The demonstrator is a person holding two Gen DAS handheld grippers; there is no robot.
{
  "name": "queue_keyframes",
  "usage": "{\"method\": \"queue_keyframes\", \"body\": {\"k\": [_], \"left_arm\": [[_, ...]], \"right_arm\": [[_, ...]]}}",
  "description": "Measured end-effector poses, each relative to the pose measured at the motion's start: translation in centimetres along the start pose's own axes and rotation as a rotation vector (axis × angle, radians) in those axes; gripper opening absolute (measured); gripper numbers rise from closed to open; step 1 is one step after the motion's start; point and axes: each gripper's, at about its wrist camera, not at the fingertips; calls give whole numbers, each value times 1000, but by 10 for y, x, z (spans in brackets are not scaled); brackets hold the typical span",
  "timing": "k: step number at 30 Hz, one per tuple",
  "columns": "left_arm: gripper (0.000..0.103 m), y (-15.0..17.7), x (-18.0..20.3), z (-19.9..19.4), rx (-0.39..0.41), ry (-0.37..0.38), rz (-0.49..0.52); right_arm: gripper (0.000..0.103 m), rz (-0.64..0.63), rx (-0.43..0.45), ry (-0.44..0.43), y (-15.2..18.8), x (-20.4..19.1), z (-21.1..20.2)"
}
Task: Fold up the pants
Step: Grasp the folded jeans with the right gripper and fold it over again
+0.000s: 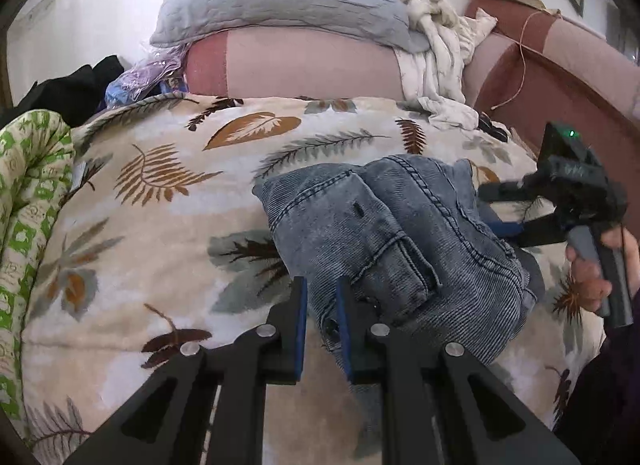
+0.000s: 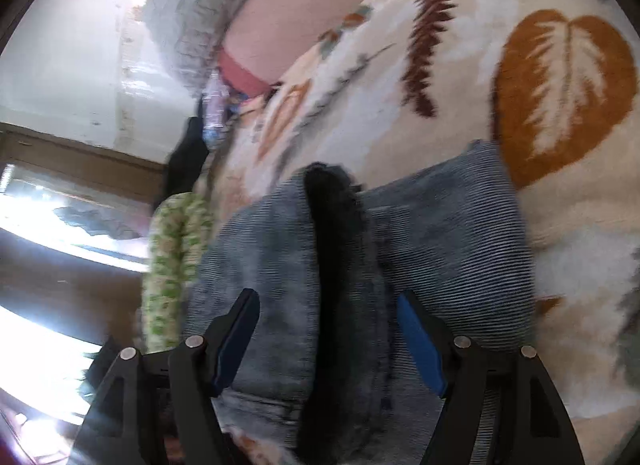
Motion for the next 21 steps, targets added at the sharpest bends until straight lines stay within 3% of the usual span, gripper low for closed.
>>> {"method": "queue_keyframes", "body": {"k": [4,9,10,11,14,17,21], "left_arm": [[14,-2,4,4,-14,-4,19],[14,1,8,15,-48,-6,29],[14,1,8,15,-46,-7,30],[14,0,8,15,-45,-7,28],[14,0,4,16,-52,-3,6],[14,-1,2,16,-45,8,-16],[14,1,6,16,-33,2,3]], "right_arm": [[74,-31,-27,-111,2,-12,5],[72,-55,-59,-27,5,-8,23],[65,-59,-58,-13,4,-7,25],[47,-72,-50,-5,4,-7,25],[16,-109,-36,7,4,-12,23],[10,-145,-4,-8,5,-21,18],[9,-225,33,6,9,-44,12]]}}
Point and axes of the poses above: each gripper's, at about its wrist camera, not at the fingertips, and z roughly the way its jaws point, x to its right, y to its underside, and after that the axes turned 8 degrees about -y, right-handed
